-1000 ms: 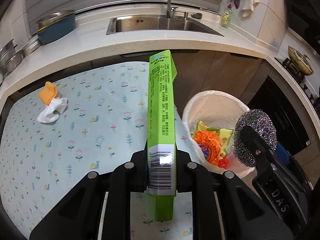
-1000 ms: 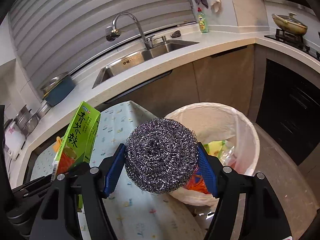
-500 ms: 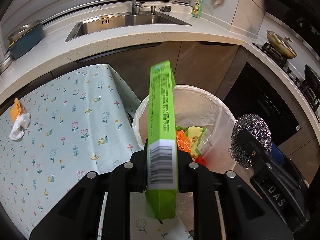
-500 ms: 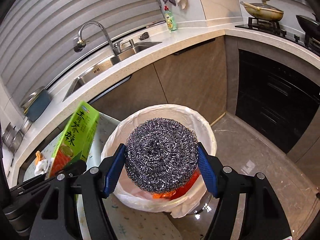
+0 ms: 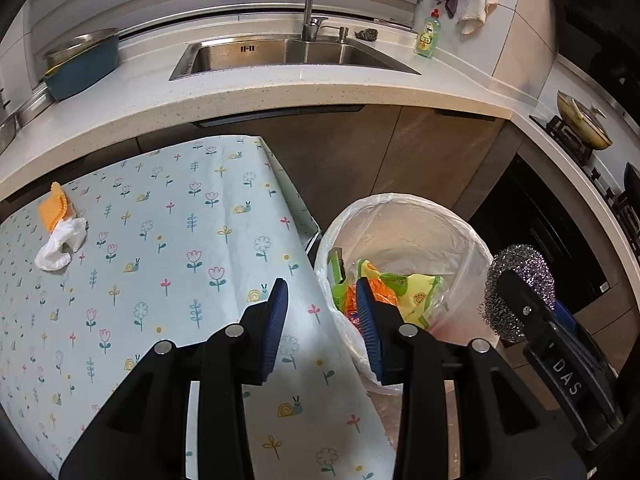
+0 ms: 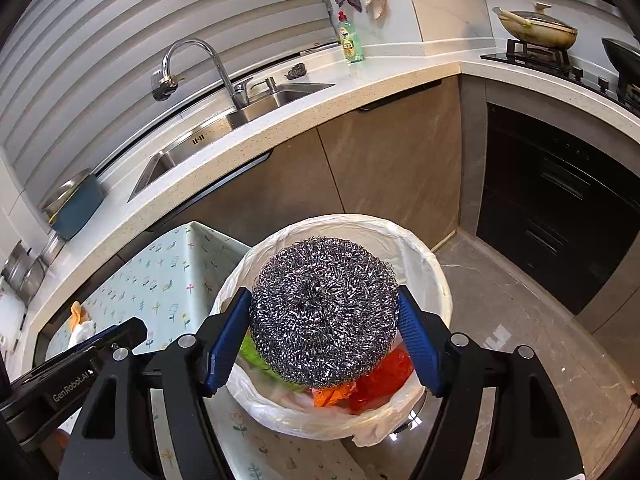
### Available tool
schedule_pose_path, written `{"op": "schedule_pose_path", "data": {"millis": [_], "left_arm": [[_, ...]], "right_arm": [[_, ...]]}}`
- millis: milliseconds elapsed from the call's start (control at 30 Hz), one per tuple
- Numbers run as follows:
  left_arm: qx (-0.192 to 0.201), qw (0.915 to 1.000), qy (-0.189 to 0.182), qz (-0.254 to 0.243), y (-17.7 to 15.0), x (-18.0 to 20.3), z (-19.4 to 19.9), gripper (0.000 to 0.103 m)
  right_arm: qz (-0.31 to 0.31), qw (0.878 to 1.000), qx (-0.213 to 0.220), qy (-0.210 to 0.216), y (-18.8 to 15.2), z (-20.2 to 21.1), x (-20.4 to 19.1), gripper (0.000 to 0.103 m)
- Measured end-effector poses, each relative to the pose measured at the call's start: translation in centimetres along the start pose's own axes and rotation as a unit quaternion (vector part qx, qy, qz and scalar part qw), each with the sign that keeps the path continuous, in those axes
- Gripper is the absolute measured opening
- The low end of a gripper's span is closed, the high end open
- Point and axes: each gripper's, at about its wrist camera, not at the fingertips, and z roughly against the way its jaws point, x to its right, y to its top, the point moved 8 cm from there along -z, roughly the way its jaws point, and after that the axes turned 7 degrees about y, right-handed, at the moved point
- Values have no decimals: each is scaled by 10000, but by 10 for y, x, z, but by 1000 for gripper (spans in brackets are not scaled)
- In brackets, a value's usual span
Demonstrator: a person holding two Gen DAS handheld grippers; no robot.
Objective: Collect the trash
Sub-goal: 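Open both tools to drop the green box and steel wool in, then grasp the white cloth with the left tool while the right tool grasps the orange mesh sponge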
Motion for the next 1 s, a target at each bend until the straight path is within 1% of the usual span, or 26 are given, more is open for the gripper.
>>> {"op": "schedule_pose_path", "data": {"millis": [67, 133, 200, 267, 333, 400, 500, 667, 1000], "left_arm": [[11, 10000, 39, 46, 0, -7, 1, 34], [15, 9999, 87, 104, 0, -14, 3, 37], [44, 9998, 130, 167, 0, -23, 6, 39], [61, 9995, 176, 244, 0, -31, 8, 44], [98, 9992, 235, 314, 1, -41, 11, 48], [123, 9987, 311, 380, 1, -52, 14, 50], [147, 9977, 399, 521, 1, -72, 17, 51], [161, 9953, 612, 737, -2, -109, 22, 51], [148, 9884, 1016, 1120, -11, -186, 28, 51]], "right_arm": [[9, 10000, -13, 11, -1, -2, -4, 71], [36, 10000, -31, 3, -1, -4, -9, 72], [83, 10000, 14, 35, -1, -3, -17, 75], [190, 9998, 56, 69, 1, -2, -27, 80], [274, 9996, 96, 68, 3, -1, -35, 80], [273, 9995, 101, 157, 3, 1, -44, 80], [333, 9990, 84, 295, 1, 2, -62, 80], [609, 9967, -52, 532, -10, -2, -101, 80], [966, 9903, -308, 953, -41, -19, -179, 80]]}}
